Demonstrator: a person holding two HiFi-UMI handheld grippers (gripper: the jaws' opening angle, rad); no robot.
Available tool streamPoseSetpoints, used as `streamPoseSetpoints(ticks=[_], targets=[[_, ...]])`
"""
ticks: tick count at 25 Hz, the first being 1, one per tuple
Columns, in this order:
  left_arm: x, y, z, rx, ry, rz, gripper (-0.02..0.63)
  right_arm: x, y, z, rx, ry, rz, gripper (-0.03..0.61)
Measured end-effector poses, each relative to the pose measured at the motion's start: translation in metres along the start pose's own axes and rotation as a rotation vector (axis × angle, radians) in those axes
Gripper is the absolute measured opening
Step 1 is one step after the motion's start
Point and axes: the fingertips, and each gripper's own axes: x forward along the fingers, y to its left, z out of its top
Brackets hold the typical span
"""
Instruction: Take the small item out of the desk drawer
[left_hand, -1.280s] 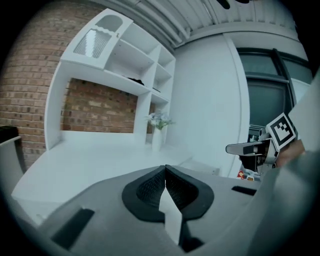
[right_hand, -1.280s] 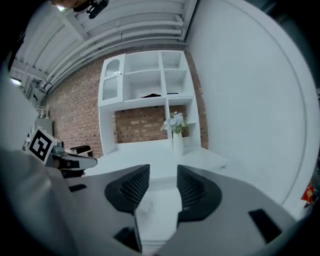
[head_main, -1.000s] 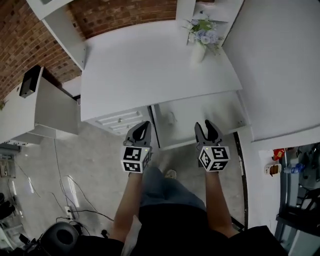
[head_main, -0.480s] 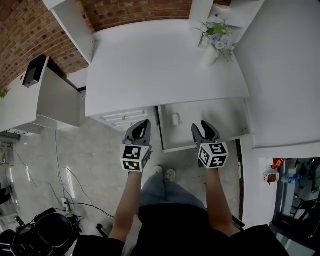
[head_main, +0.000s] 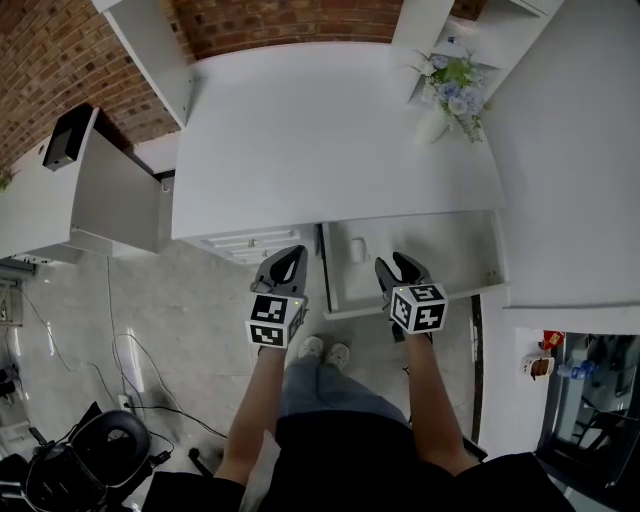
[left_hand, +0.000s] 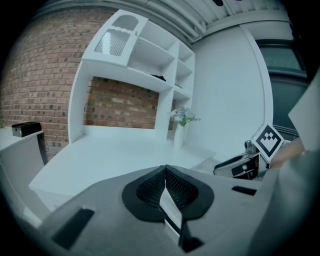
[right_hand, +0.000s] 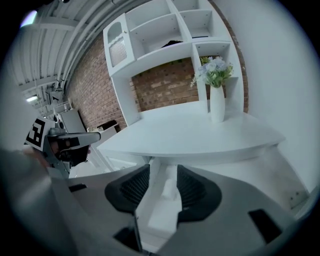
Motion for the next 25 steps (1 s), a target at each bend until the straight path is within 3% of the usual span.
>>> streamPoseSetpoints(ticks=[7,13,20,25], targets=[[0.018,-0.003,-0.015,-0.038,0.032,-0.020,0.009,0.045,0.004,-0.024,-0.013,0.180,0.054,0.178],[0.028,-0.003,-0.027,-0.056,0.061,-0.019,0.009,0.087,0.002,-0.046,0.037,0.334,0.107,0.206],[0.031,0.002,-0.043,-0.067,0.078,-0.016,0.009,0.117,-0.011,-0.079,0.051,0.494,0.040,0.229],[0.027,0.002,-0.054,-0.061,0.120,-0.014,0.009,0.137,-0.019,-0.097,0.093,0.546,-0.016,0.230]])
